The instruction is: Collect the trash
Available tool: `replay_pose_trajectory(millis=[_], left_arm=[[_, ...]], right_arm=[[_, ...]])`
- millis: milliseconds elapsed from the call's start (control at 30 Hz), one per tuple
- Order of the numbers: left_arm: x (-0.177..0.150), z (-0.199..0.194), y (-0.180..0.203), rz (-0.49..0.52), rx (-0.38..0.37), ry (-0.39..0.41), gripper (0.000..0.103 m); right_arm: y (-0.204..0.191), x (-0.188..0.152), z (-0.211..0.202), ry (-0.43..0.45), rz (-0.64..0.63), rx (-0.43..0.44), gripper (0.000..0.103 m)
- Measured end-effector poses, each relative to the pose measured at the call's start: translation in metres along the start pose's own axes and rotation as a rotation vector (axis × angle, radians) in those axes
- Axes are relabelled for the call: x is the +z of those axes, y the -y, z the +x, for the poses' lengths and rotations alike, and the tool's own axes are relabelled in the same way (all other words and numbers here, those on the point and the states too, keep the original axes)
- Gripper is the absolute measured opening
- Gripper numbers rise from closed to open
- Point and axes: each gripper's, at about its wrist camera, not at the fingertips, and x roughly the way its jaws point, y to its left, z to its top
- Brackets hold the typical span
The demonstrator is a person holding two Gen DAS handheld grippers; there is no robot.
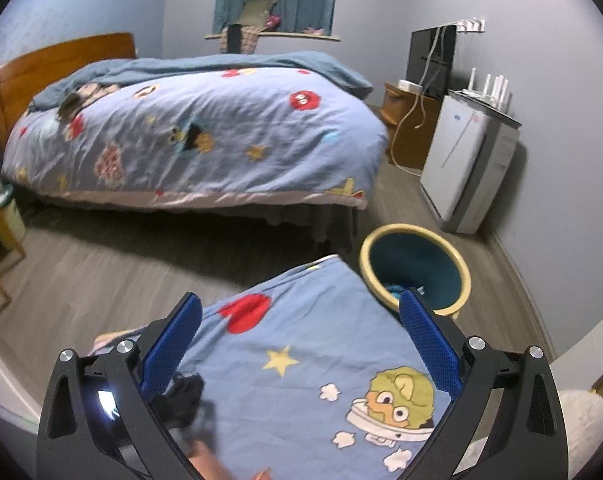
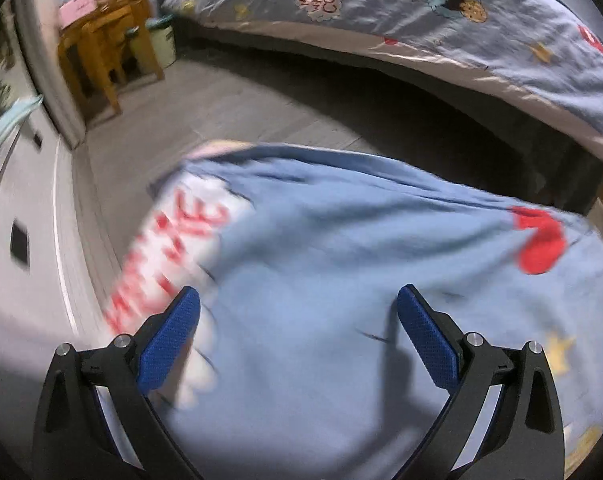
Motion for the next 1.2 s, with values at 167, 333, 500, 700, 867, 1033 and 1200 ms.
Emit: replay_pose_trajectory(millis=[167, 333, 500, 700, 867, 1033, 1200], left_arm=[[-0.008, 0.001, -0.012, 0.0, 0.016, -0.01, 0.098], [-0.011, 0.007, -0.015, 0.001, 0.013, -0.038, 0.098], [-0.01, 0.011, -0.012, -0.01, -0.008, -0.046, 0.098], [-0.011, 0.023, -0.001, 0.015, 0.003, -0.066, 0.098], [-0.016, 0.034, 0.002, 0.025, 0.021, -0.104, 0.098], [-0.014, 0.031, 0.002, -0.008, -0.004, -0.107, 0.098], [-0.015, 0.022, 0.009, 0.019, 0.007, -0.088, 0.098]], right_arm=[[-0.007, -0.002, 0.004, 0.03, 0.097, -0.056, 0.098], [0.001, 0.004, 0.007, 0.029, 0.1, -0.05, 0.098], [0.0, 0.003, 0.006, 0.029, 0.098, -0.053, 0.098], [0.0, 0.003, 0.006, 0.029, 0.098, -0.052, 0.098], [0.001, 0.003, 0.006, 0.029, 0.098, -0.052, 0.098], [0.0, 0.003, 0.006, 0.029, 0.097, -0.054, 0.098], [0.001, 0.003, 0.006, 0.029, 0.099, -0.052, 0.098]])
